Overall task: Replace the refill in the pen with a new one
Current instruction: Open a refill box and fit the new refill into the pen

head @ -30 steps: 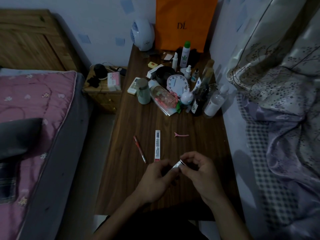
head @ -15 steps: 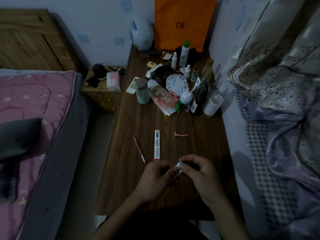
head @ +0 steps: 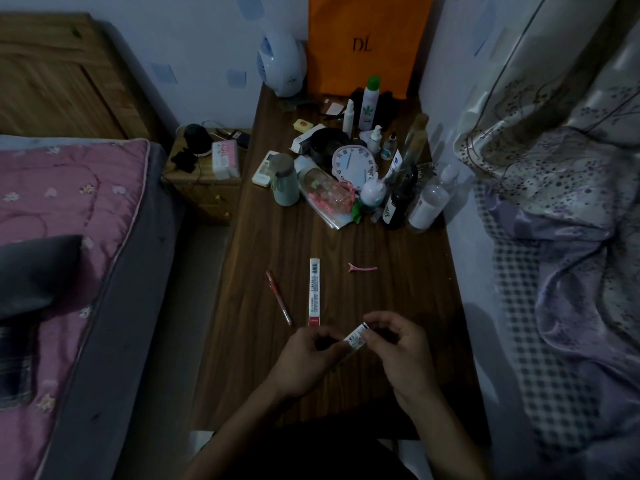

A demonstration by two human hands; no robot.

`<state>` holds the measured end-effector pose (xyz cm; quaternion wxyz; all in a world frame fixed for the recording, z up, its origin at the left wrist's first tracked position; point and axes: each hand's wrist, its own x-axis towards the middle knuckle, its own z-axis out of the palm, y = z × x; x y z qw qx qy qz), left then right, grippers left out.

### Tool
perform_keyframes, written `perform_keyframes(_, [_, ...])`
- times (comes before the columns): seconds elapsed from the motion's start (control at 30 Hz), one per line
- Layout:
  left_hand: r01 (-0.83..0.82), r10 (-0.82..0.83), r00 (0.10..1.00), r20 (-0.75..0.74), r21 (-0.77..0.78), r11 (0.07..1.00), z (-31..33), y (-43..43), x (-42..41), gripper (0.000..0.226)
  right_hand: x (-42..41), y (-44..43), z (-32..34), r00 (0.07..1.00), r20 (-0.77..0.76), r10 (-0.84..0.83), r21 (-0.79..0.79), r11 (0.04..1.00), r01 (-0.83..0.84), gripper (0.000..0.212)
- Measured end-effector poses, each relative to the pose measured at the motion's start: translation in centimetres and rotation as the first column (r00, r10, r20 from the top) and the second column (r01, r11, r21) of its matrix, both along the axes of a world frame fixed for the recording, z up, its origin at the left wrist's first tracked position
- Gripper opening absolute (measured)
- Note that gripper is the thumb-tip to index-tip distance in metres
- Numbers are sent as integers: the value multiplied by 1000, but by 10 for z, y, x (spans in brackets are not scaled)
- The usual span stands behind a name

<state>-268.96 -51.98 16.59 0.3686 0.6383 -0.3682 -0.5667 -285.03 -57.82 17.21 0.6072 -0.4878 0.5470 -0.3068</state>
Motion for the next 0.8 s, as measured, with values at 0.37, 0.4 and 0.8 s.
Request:
perform_keyframes(0.37, [-154, 158, 987, -27, 125, 980, -30, 6, -4, 10, 14, 9, -52, 984, 140, -108, 434, 900, 37, 12])
perform_keyframes(0.4, [-141, 144, 990, -6, 141, 980, -34, 7, -3, 11, 15, 10, -58, 988, 116, -102, 424, 904, 44, 17])
perform_keyframes(0.8, [-53, -34, 936, 350, 235, 971, -81, 23, 16, 15, 6, -15, -114, 951, -300, 81, 212, 977, -16, 7])
